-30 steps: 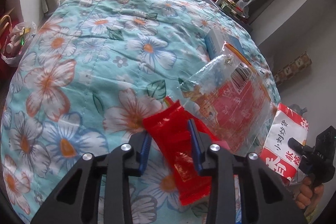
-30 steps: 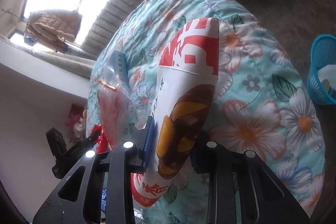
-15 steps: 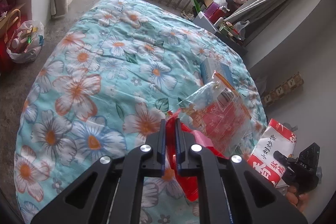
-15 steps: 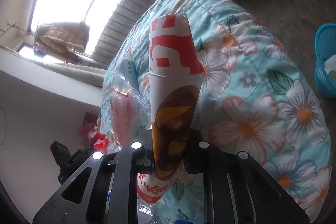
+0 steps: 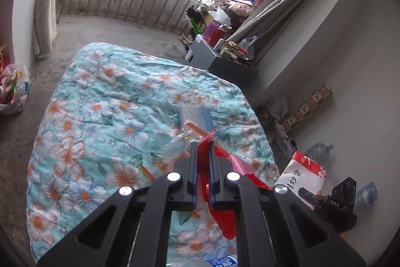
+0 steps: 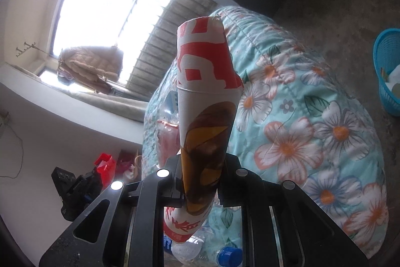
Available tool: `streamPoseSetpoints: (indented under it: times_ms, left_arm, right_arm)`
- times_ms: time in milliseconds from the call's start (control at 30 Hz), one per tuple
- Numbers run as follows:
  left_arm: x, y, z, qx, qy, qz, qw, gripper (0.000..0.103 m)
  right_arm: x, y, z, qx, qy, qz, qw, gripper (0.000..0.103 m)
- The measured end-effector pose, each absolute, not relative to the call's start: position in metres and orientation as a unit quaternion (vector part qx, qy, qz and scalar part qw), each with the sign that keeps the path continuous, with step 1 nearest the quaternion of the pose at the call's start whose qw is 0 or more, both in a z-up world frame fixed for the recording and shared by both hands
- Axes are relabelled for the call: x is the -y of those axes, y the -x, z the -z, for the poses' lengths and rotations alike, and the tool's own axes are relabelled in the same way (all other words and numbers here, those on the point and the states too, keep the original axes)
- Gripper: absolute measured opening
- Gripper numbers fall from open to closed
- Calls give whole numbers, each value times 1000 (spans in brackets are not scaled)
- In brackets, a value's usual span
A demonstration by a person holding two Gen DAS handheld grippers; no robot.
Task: Collect trash
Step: 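Lift both bags and carry them toward the blue wastebasket, then open both tools over the wastebasket to drop the bags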
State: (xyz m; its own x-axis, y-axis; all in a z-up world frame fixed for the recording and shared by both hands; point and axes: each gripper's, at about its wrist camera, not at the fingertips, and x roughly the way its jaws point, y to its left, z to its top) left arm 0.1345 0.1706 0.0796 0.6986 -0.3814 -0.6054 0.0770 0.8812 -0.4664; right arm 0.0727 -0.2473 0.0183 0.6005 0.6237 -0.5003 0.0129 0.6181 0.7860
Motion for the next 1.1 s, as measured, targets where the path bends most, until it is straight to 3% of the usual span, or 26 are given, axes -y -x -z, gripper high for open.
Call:
streamPoseSetpoints:
  times_ms: [333, 667, 867, 1100]
  left_arm:
    - [-65, -157, -110, -362, 137, 220, 895, 6]
    - [84, -197, -105, -395, 53, 332, 855, 6]
    - [203, -224, -77, -423, -24, 392, 817, 6]
    - [334, -251, 2, -471, -93, 414, 773, 7]
  right_arm:
    - [302, -42, -16, -358, -435, -169, 809, 16]
    - [381, 1, -6, -308, -471, -85, 822, 16]
    - [459, 30, 12, -282, -477, 51, 831, 17]
    - [510, 31, 75, -296, -518, 142, 790, 18]
